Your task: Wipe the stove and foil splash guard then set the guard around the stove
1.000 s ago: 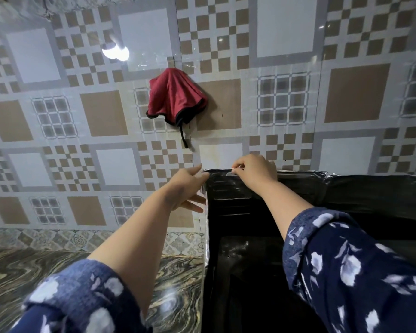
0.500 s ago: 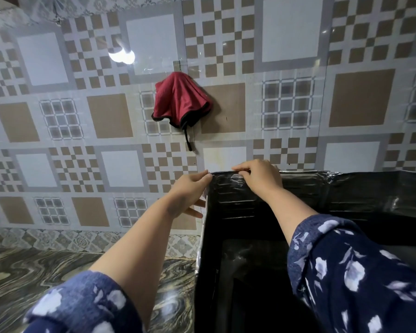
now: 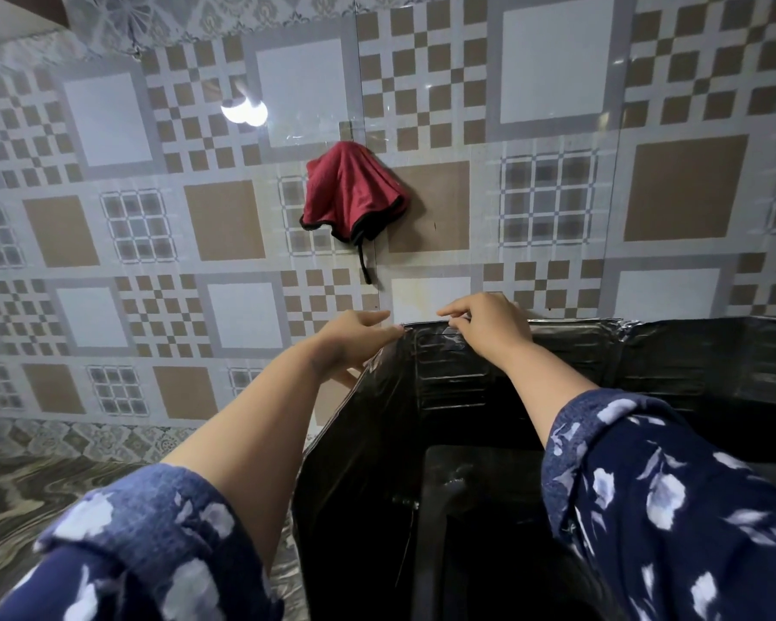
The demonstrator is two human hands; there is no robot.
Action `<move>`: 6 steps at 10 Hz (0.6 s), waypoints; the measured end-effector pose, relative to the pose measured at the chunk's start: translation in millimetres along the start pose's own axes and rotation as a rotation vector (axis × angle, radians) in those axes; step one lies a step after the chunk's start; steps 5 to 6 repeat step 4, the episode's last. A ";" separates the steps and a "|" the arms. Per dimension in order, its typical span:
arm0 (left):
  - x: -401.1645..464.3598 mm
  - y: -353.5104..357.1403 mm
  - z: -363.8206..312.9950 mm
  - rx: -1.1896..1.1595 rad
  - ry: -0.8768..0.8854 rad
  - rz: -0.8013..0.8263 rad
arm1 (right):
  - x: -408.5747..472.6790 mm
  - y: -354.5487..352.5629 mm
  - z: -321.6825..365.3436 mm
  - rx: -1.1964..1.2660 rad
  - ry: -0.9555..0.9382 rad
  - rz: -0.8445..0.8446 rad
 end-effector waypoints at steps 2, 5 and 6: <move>2.2 2.1 -8.8 0.098 0.061 -0.038 | -1.0 -2.7 4.3 -0.058 -0.032 -0.014; -33.0 4.0 -26.9 0.212 0.142 -0.106 | -45.7 -19.9 27.6 -0.192 -0.063 0.014; -33.0 4.0 -26.9 0.212 0.142 -0.106 | -45.7 -19.9 27.6 -0.192 -0.063 0.014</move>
Point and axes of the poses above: each hand's wrist, its own x-axis towards the middle knuckle, its own y-axis out of the palm, z = x × y, the point moved 10 cm from there along x, towards the middle knuckle, and after that the axes turned 4 degrees about z, right-handed, at the moved point
